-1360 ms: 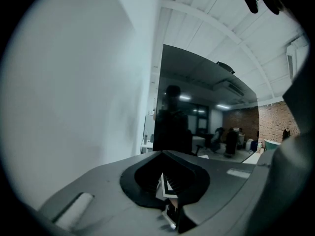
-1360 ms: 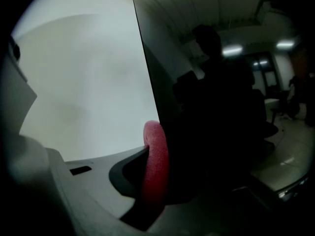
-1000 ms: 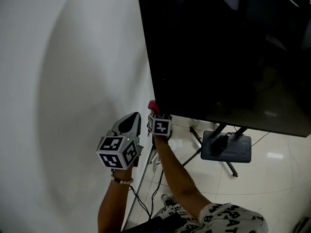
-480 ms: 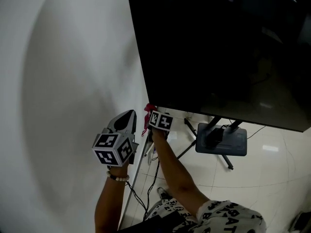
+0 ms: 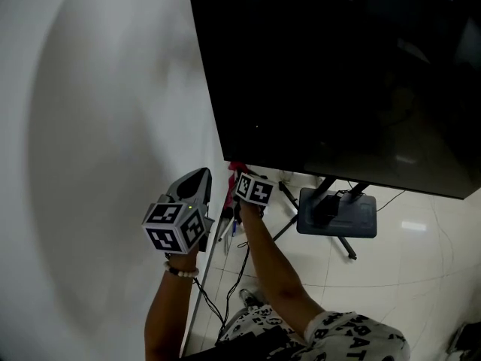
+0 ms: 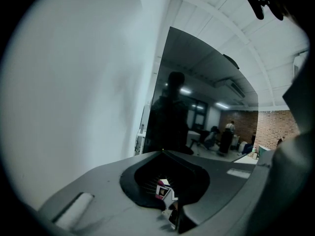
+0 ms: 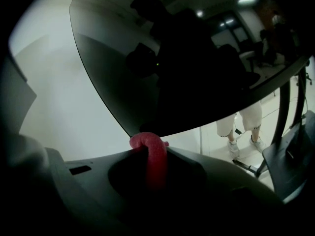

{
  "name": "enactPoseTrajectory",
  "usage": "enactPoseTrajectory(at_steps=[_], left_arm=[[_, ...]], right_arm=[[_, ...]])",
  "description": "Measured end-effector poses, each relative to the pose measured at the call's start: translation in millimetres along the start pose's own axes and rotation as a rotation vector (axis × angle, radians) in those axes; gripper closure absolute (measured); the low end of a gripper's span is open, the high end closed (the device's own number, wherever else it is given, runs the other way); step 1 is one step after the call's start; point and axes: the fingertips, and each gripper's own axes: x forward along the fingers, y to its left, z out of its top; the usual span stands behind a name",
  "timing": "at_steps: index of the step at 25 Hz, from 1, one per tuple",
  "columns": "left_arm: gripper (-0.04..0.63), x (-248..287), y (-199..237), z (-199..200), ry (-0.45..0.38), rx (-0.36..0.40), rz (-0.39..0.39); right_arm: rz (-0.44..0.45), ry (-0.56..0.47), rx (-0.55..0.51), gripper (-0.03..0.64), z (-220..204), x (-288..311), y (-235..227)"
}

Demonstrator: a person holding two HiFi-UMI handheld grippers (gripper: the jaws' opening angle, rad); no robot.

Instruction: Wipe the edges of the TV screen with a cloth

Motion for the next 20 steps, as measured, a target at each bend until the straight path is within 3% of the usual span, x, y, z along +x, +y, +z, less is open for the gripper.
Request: enactPoseTrajectory(at_steps=[4,20], left_arm=[[0.594,1.2,-12.0,-1.6,-0.002,0.002,-0.024],[0.594,12.3,-74.6,-47.2,0.052,-0.018,-0.136]], right_arm=[[-0.064,0.000,-0.103,0.549,8.8,-15.3,-17.8],[-0.214,-0.035,-0.162,0.549,32.9,-83.9,-110.1]])
